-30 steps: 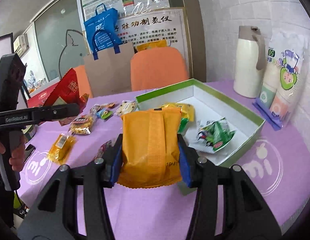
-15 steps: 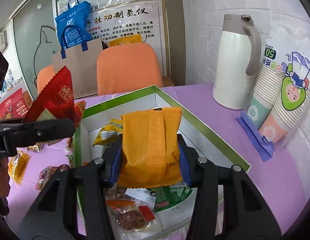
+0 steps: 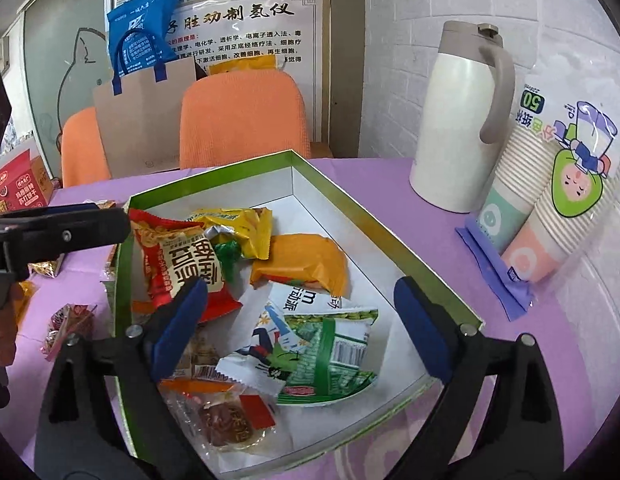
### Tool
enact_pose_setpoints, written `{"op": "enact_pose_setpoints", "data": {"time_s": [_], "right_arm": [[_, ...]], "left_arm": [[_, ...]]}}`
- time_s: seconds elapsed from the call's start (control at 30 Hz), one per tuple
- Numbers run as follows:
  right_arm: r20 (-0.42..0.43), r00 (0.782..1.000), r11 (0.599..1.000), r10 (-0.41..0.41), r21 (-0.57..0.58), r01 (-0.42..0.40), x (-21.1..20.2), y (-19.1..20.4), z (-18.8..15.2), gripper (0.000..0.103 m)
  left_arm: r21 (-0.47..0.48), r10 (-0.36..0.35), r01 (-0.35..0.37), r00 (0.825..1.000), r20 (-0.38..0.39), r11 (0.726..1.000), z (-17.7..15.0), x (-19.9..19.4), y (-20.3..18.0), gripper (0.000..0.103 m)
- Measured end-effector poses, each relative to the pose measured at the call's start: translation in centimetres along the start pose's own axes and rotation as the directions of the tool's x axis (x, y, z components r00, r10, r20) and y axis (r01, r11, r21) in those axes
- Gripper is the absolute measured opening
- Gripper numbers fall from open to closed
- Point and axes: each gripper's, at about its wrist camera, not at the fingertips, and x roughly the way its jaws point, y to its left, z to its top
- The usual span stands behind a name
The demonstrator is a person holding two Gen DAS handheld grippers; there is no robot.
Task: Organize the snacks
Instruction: 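Carry the orange packet and red bag into the green box and open both grippers, then grasp the pink-edged cookie bag with the right gripper while the left grasps the yellow bread loaf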
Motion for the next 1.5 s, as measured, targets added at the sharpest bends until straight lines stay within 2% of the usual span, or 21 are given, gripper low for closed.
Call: {"op": "enact_pose_setpoints", "data": {"time_s": [0.17,0.3,0.43,0.6,0.7,0.8,0.93,1.0,1.2,1.3,1.33,1.37,1.5], "right_arm": [[0.073,0.997,0.999,0.018,0.046,-0.021,-4.3,0.9,0.7,0.098],[0.142,0.988,0.996,0.055,0.057,-0.064,-7.8,2.8,0.4,0.1],[0.168,0.977,0.989,0.13,0.044,-0.139,-10.0,5.4,-0.5,0.102],[0.108,0.971,0.977,0.211,0.016,-0.214,-9.7,9.2,-2.8,0.102],[0.031,0.963,0.963,0.267,0.027,-0.268,-7.8,11.5,-4.6,0.102],[-0.051,0.951,0.951,0.306,0.055,-0.303,-5.4,13.5,-5.8,0.102],[-0.098,0.937,0.942,0.335,0.068,-0.329,-3.0,16.0,-5.5,0.102],[-0.109,0.938,0.943,0.33,0.072,-0.324,-1.7,17.1,-5.1,0.101],[-0.174,0.944,0.959,0.281,0.091,-0.269,2.6,19.1,-4.6,0.091],[-0.201,0.943,0.963,0.265,0.112,-0.247,4.1,19.0,-4.9,0.082],[-0.21,0.943,0.964,0.259,0.118,-0.238,4.5,18.9,-5.0,0.073],[-0.225,0.938,0.962,0.265,0.124,-0.243,4.8,18.9,-5.2,0.057],[-0.229,0.929,0.957,0.29,0.093,-0.275,4.2,19.0,-5.5,0.049]], "left_arm": [[0.017,0.005,-0.006,0.999,0.051,1.0,-0.7,-4.5,0.2,0.094],[-0.002,0.067,-0.067,0.993,0.096,0.998,-2.5,-9.2,1.2,0.094],[-0.049,0.13,-0.126,0.986,0.107,0.991,-6.0,-12.9,3.2,0.094],[-0.151,0.187,-0.172,0.978,0.09,0.973,-11.0,-15.6,7.0,0.094],[-0.191,0.215,-0.197,0.974,0.075,0.961,-13.7,-16.2,8.8,0.094],[-0.214,0.233,-0.217,0.971,0.054,0.953,-15.5,-16.6,10.2,0.094],[-0.215,0.229,-0.214,0.972,0.046,0.953,-17.1,-17.4,11.2,0.094],[-0.225,0.227,-0.21,0.972,0.055,0.952,-17.5,-18.1,11.8,0.094],[-0.238,0.245,-0.223,0.967,0.071,0.945,-18.2,-19.6,13.3,0.094],[-0.253,0.248,-0.225,0.967,0.063,0.941,-18.4,-19.6,14.1,0.094],[-0.258,0.245,-0.222,0.968,0.06,0.94,-18.4,-19.5,14.4,0.094],[-0.26,0.243,-0.221,0.968,0.058,0.94,-18.4,-19.4,14.5,0.094],[-0.265,0.237,-0.215,0.97,0.054,0.94,-18.1,-18.7,15.2,0.094]]}}
